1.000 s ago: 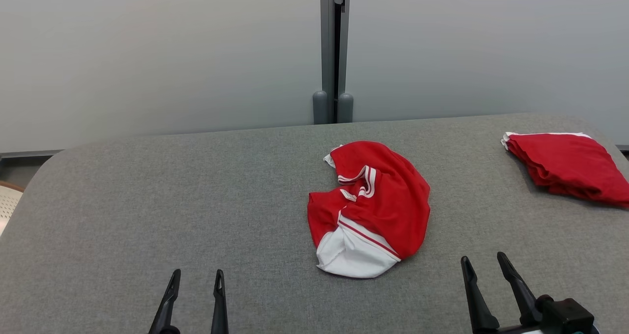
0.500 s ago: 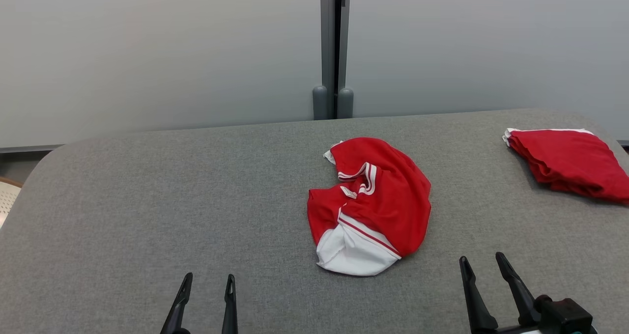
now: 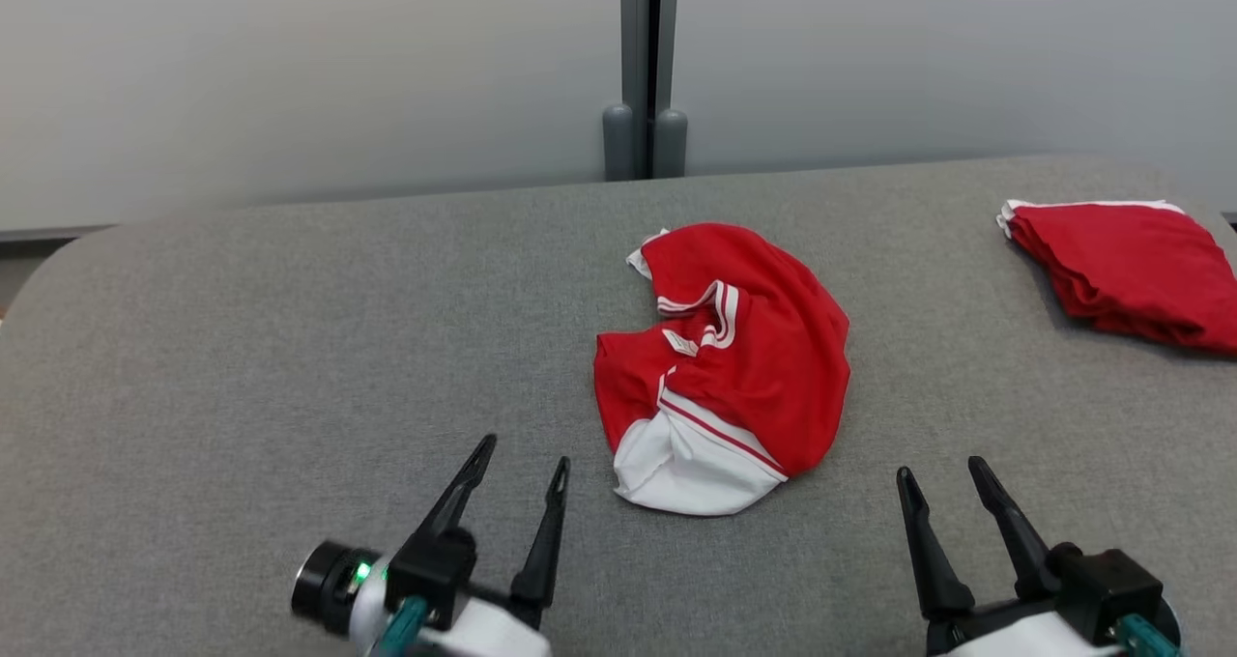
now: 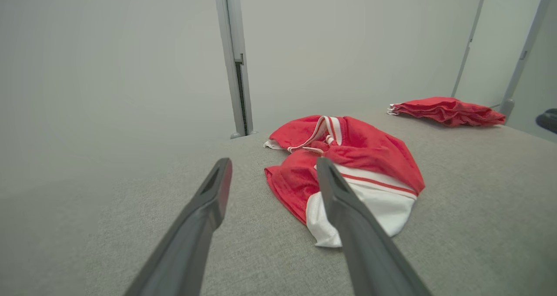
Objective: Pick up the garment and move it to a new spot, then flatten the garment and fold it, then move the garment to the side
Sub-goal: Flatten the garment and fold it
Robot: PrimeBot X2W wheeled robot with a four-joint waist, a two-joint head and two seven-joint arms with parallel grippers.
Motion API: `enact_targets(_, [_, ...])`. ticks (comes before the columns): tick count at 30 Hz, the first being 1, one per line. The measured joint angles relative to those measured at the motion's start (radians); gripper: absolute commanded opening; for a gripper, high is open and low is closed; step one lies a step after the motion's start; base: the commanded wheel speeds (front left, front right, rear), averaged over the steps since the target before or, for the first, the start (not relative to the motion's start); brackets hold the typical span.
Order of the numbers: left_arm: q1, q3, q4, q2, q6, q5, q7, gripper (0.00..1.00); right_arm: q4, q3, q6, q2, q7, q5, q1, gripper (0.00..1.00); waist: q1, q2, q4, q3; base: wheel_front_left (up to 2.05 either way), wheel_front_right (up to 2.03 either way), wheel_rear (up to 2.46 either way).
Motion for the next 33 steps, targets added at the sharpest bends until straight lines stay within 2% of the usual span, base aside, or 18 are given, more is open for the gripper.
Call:
enact_targets(4, [-0.205, -0.080, 0.140, -0.001, -0.048, -0.009, 0.006, 1.00, -0.011, 0.007, 0.000, -0.013, 0.000, 0.001, -0.057, 1.00, 0.0000, 0.0000, -0.011, 0.062, 0.00, 0.00, 0.00])
enact_targets(8, [-0.408, -0.168, 0.247, -0.001, -0.055, -0.066, 0.070, 1.00, -0.014, 0.013, 0.000, -0.023, 0.000, 0.007, -0.100, 1.00, 0.0000, 0.0000, -0.030, 0.130, 0.00, 0.00, 0.00])
enact_targets(12, [-0.553, -0.254, 0.331, -0.001, -0.029, -0.146, 0.145, 1.00, -0.013, 0.016, 0.000, -0.028, 0.000, 0.010, -0.130, 1.00, 0.0000, -0.0001, -0.059, 0.188, 0.00, 0.00, 0.00])
enact_targets(17, [-0.662, -0.357, 0.400, -0.002, -0.023, -0.247, 0.199, 1.00, -0.013, 0.017, 0.000, -0.026, 0.000, 0.016, -0.159, 1.00, 0.0000, 0.0000, -0.108, 0.246, 0.00, 0.00, 0.00])
enact_targets(24, [-0.741, -0.434, 0.508, -0.002, 0.030, -0.278, 0.231, 1.00, -0.011, 0.016, 0.000, -0.021, 0.000, 0.017, -0.165, 1.00, 0.0000, 0.0000, -0.164, 0.290, 0.00, 0.00, 0.00])
enact_targets(25, [-0.747, -0.443, 0.523, -0.001, 0.033, -0.284, 0.238, 0.94, -0.010, 0.017, 0.000, -0.020, 0.000, 0.017, -0.168, 1.00, 0.0000, -0.0001, -0.170, 0.292, 0.00, 0.00, 0.00])
enact_targets(28, [-0.764, -0.465, 0.556, -0.001, 0.039, -0.293, 0.239, 0.16, -0.010, 0.016, 0.000, -0.017, 0.000, 0.017, -0.177, 1.00, 0.0000, -0.0001, -0.182, 0.295, 0.00, 0.00, 0.00])
enact_targets(29, [-0.769, -0.472, 0.564, -0.001, 0.039, -0.297, 0.237, 0.00, -0.010, 0.016, 0.000, -0.016, 0.000, 0.016, -0.178, 1.00, 0.0000, 0.0000, -0.185, 0.294, 0.00, 0.00, 0.00])
enact_targets(33, [-0.777, -0.493, 0.581, -0.001, 0.038, -0.318, 0.228, 0.00, -0.008, 0.013, 0.000, -0.011, 0.000, 0.016, -0.177, 1.00, 0.0000, -0.0001, -0.192, 0.278, 0.00, 0.00, 0.00])
